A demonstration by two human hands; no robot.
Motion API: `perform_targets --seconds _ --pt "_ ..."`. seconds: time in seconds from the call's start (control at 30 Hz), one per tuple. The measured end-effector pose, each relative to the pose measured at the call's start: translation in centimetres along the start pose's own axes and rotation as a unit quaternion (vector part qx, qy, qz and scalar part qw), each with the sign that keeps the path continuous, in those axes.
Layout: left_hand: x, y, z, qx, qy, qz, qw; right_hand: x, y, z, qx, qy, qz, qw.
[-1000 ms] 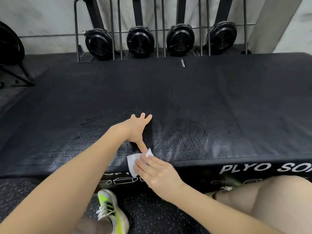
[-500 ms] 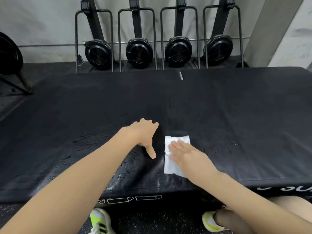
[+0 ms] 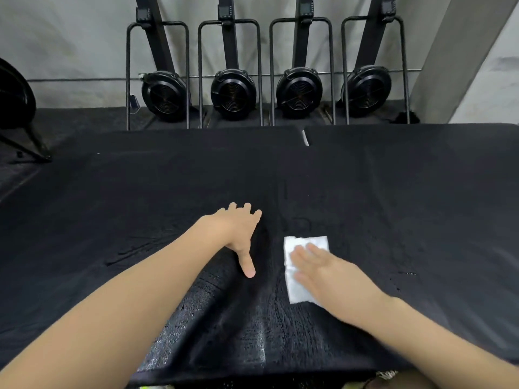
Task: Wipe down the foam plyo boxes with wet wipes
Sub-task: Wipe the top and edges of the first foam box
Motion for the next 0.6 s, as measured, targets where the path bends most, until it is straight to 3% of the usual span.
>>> perform_targets --seconds 0.07,0.3,0.5,0.6 --pt "0.2 0.2 -1.0 -0.016 -0.021 -0.001 1.0 0.0 -0.3 -2.8 -0.014 -0.01 0.017 1.0" --pt "0.5 -0.3 -0.7 0.009 -0.013 0.024 1.0 0.6 5.4 -7.4 0.106 -0.039 0.064 0.992" --pt "0.8 -0.3 -2.1 -0.001 -0.012 0.004 1.0 0.1 1.0 -5.1 0.015 -0.012 0.027 0.999" --pt "0.7 -0.4 -2.6 0.0 -0.009 0.002 1.0 -0.1 1.9 -7.7 0.025 -0.002 0.027 0.999"
Point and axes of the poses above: each hand's wrist, its own z-axis away from the middle knuckle, its own x-axis out of the palm, y = z × x, the point moved 3 cm from there along -z, towards the middle knuckle, and after that the axes turned 5 degrees about -y, right-handed, at the moved point
